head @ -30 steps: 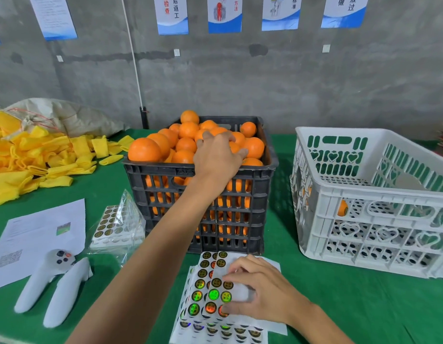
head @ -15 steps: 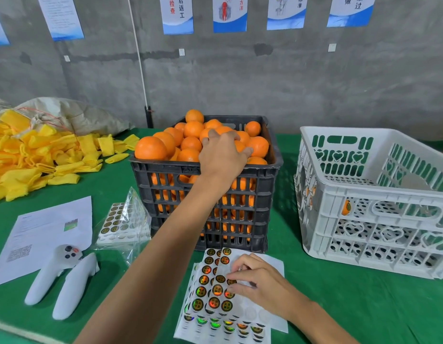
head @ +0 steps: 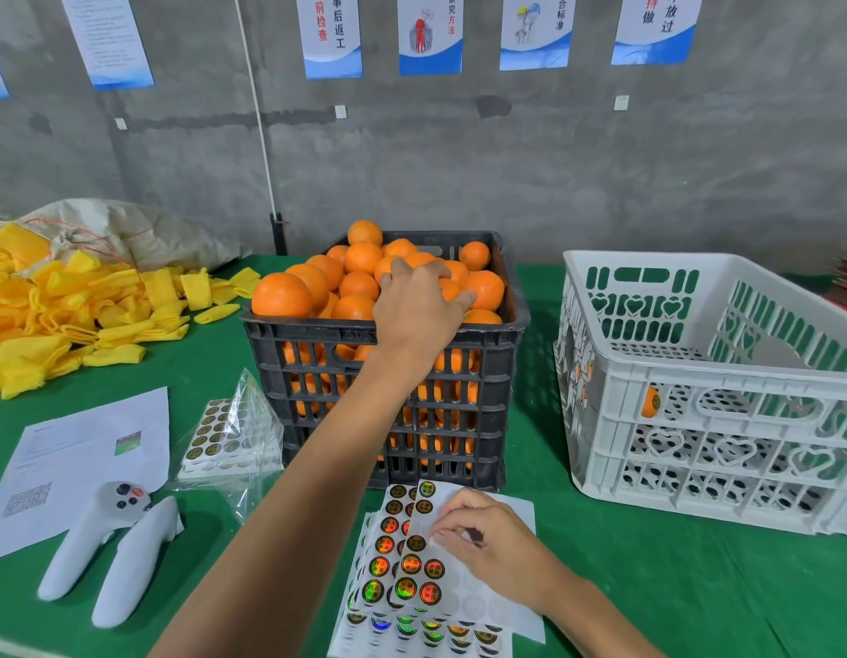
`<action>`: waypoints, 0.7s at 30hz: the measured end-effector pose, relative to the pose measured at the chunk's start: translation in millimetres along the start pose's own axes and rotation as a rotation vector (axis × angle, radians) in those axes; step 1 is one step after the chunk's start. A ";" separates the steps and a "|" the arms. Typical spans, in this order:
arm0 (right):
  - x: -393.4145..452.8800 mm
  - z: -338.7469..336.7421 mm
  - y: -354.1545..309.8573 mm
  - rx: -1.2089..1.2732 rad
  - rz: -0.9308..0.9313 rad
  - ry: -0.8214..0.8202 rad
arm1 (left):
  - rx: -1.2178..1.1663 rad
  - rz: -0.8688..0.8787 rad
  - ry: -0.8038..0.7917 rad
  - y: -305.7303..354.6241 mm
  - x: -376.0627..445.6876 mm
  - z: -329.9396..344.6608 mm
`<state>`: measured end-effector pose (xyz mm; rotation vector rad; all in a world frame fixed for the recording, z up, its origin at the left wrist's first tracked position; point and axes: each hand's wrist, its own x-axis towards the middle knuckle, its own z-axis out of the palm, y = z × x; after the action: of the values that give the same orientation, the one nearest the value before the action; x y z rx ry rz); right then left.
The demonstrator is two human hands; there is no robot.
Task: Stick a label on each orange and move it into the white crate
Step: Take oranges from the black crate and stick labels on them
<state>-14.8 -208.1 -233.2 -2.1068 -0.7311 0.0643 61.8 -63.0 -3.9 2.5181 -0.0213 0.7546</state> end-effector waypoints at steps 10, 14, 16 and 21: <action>30.1 -83.9 -92.7 -0.241 -0.337 0.766 | -0.167 0.060 -0.030 -7.3 6.5 -3.9; 66.9 -124.6 -123.9 -0.639 -0.201 1.038 | -0.527 -0.007 -0.085 -10.3 12.9 -12.6; 83.6 -137.2 -135.1 -0.762 -0.103 1.068 | -0.691 -0.100 -0.151 -11.8 15.8 -16.8; 111.7 -135.9 -148.3 -0.754 -0.076 1.022 | -0.920 -0.199 -0.210 -6.5 17.6 -20.4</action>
<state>47.9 -183.8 -13.2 -2.3494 -0.1847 -1.4090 67.3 -45.5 16.9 1.6692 -0.1512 0.2820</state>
